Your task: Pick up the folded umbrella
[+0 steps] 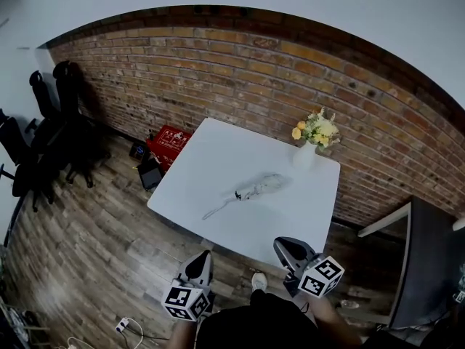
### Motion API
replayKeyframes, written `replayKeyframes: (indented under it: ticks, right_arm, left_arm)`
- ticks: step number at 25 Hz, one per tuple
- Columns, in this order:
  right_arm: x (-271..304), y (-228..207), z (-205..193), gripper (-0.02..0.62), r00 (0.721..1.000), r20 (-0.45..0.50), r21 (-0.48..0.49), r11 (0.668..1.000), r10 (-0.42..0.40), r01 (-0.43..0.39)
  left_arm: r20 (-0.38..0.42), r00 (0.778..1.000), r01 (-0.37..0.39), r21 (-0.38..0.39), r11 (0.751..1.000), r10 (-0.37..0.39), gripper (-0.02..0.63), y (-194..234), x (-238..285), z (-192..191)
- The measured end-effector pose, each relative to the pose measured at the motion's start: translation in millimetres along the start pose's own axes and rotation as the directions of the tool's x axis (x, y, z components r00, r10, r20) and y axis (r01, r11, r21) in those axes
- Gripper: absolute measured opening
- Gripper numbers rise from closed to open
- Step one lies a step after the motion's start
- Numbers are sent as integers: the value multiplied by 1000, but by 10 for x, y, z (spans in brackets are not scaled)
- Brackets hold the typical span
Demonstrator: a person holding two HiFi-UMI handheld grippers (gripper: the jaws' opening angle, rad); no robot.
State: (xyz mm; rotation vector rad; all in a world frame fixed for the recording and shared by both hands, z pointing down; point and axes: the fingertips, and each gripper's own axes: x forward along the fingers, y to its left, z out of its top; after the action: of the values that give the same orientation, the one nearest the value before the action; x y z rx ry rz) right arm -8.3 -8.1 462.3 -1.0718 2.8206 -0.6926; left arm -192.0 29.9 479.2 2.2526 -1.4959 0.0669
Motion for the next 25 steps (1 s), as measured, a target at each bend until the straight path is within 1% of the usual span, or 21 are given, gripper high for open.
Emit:
replayKeyframes:
  ticks: [5,8,11,15,21,25]
  right_arm:
    - [46,-382,74,23,999,-25,15,1000,20,-19]
    - [80,-601,89,23,998,-47,30,999,40,-38]
    - [109,-785,127,23,996,-63,37,998,61,-59]
    - [138,-927,182,23,991,-80,15,995,104,-103]
    - [160,-1129,137,23,988,-99,23,992,122,-120]
    - [183,-1140,81,23,986,-106,43,992,125,-121]
  left_arm:
    - [-9,1000,-18,5,1000,18,14,-121,404,60]
    - [-4,1000,-17,-4,1000,17,14,-225,636,94]
    - [-20,1000,-13,8,1000,14,14,-348,832,90]
    - [-46,998,-30,22,999,31,14,-434,997,34]
    - [-75,995,-58,29,998,60,14,-489,1185,-37]
    - [-95,993,-61,54,997,66,14,-488,1242,-36]
